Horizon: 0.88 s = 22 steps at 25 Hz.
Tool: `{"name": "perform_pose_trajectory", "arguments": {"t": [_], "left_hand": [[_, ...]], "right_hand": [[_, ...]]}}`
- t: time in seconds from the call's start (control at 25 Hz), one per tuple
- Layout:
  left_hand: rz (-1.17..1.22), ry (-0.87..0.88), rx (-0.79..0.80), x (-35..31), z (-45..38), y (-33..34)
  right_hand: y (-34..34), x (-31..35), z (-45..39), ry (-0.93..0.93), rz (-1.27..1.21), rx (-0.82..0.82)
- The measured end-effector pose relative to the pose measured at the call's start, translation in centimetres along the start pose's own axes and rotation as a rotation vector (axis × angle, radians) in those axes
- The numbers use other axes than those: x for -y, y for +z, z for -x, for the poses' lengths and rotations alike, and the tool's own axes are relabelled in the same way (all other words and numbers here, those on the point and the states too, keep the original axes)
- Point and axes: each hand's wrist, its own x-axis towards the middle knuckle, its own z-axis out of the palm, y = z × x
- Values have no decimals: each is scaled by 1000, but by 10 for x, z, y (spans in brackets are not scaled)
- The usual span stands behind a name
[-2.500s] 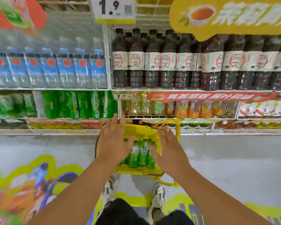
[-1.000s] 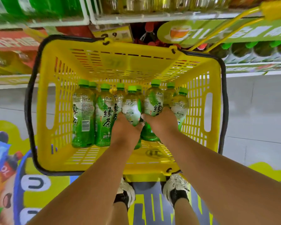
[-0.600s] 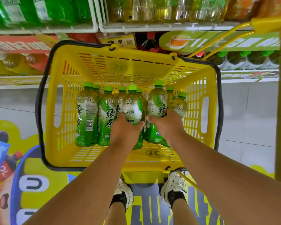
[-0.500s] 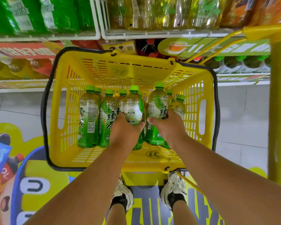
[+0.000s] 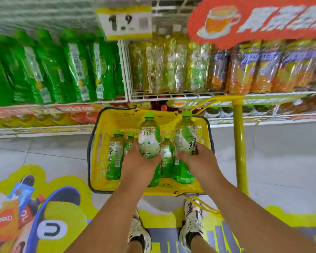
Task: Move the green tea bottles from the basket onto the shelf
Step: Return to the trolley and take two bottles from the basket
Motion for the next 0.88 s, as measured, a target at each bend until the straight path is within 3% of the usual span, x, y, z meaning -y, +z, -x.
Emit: {"name": "perform_pose_trajectory", "arguments": {"t": [0.48, 0.88], "left_hand": [[81, 227, -106, -162, 155, -130], [230, 442, -197, -245, 259, -221]], "right_hand": [[-110, 164, 157, -217, -92, -48], [-199, 266, 270, -459, -172, -8]]}}
